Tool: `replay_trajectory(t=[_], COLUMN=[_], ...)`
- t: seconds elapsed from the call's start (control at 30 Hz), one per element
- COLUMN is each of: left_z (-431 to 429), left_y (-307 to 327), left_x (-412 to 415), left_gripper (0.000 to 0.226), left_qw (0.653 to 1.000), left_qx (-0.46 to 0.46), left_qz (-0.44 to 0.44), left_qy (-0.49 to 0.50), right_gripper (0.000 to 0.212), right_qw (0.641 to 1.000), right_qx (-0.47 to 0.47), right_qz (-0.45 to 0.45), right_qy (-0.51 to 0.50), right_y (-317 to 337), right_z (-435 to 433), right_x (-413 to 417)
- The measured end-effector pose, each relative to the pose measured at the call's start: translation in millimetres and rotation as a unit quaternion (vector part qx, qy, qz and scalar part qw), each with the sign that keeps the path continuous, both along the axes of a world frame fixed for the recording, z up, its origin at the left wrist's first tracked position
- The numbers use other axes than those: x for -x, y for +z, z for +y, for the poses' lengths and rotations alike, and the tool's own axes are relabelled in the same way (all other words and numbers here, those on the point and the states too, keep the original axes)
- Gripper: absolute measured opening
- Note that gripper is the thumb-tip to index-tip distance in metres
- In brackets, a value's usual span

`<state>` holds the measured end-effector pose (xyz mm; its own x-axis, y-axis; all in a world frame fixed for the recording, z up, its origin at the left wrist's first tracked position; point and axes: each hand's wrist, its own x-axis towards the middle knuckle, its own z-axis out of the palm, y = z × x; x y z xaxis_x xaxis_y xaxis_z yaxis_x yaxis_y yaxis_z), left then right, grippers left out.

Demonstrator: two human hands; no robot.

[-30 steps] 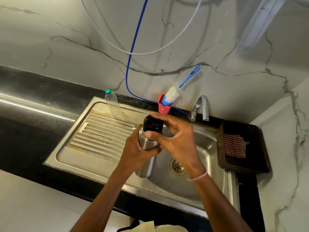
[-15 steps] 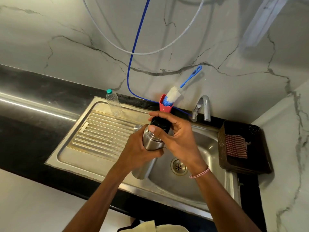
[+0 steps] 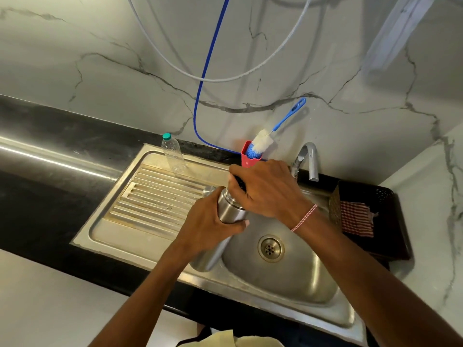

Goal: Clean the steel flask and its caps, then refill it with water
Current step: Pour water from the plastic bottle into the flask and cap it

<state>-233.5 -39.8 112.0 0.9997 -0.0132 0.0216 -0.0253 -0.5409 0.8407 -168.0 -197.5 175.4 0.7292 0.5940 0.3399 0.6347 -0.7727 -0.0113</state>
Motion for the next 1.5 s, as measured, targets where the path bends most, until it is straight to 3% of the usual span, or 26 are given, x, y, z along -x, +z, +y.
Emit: replay_trajectory(t=[0.07, 0.17, 0.23, 0.33, 0.43, 0.5, 0.6, 0.73, 0.8, 0.87, 0.93, 0.97, 1.0, 1.07, 1.17, 1.3, 1.43, 1.5], left_z=[-5, -7, -3, 8, 22, 27, 25, 26, 31, 38, 45, 48, 51, 58, 71, 84, 95, 100], left_y=[-8, -15, -20, -24, -26, -28, -35, -44, -48, -52, -55, -58, -59, -64, -69, -76, -83, -87], left_x=[0, 1, 3, 4, 1, 0, 1, 2, 4, 7, 9, 9, 10, 12, 16, 25, 34, 38], left_gripper=[0.066, 0.063, 0.063, 0.074, 0.083, 0.086, 0.086, 0.076, 0.071, 0.071, 0.068, 0.067, 0.067, 0.068, 0.073, 0.074, 0.076, 0.074], left_qw=[0.995, 0.988, 0.986, 0.988, 0.997, 0.999, 0.999, 0.994, 0.99, 0.988, 0.987, 0.987, 0.986, 0.985, 0.984, 0.976, 0.974, 0.973], left_qx=[-0.074, -0.12, -0.133, -0.126, -0.07, -0.043, -0.045, -0.089, -0.116, -0.121, -0.107, -0.099, -0.09, -0.062, -0.008, 0.053, 0.07, 0.083], left_qz=[-0.028, -0.049, -0.055, -0.042, -0.001, 0.011, -0.008, -0.015, -0.033, -0.042, -0.035, -0.029, -0.025, -0.016, -0.003, 0.009, 0.017, 0.021], left_qy=[0.056, 0.08, 0.084, 0.082, 0.045, 0.021, 0.031, 0.061, 0.071, 0.086, 0.111, 0.127, 0.14, 0.157, 0.176, 0.211, 0.217, 0.216], right_gripper=[0.04, 0.041, 0.047, 0.055, 0.047, 0.044, 0.044, 0.056, 0.056, 0.055, 0.053, 0.047, 0.039, 0.022, 0.009, 0.042, 0.049, 0.048], right_qw=[0.994, 0.984, 0.984, 0.993, 0.989, 0.988, 0.994, 0.995, 0.992, 0.963, 0.89, 0.873, 0.879, 0.916, 0.93, 0.945, 0.954, 0.961], right_qx=[-0.005, -0.013, -0.015, -0.056, -0.078, -0.072, -0.08, -0.052, -0.064, -0.152, -0.302, -0.346, -0.348, -0.262, -0.149, -0.038, 0.047, 0.046], right_qz=[-0.023, 0.031, 0.066, 0.078, 0.097, 0.062, 0.038, 0.071, 0.098, 0.223, 0.342, 0.344, 0.323, 0.288, 0.313, 0.305, 0.283, 0.253], right_qy=[-0.102, -0.175, -0.166, -0.071, 0.083, 0.12, 0.058, -0.046, -0.038, 0.019, 0.02, -0.005, -0.037, -0.095, -0.124, -0.108, -0.091, -0.097], right_y=[-11, -22, -27, -32, -36, -40, -47, -55, -61, -68, -80, -91, -104, -137, -188, -235, -270, -283], right_z=[10, 22, 23, 17, 9, 9, 19, 33, 36, 35, 35, 38, 43, 54, 74, 98, 114, 119], right_x=[5, 11, 10, 1, -10, -14, -12, 0, 1, -3, -12, -20, -29, -49, -76, -93, -96, -95])
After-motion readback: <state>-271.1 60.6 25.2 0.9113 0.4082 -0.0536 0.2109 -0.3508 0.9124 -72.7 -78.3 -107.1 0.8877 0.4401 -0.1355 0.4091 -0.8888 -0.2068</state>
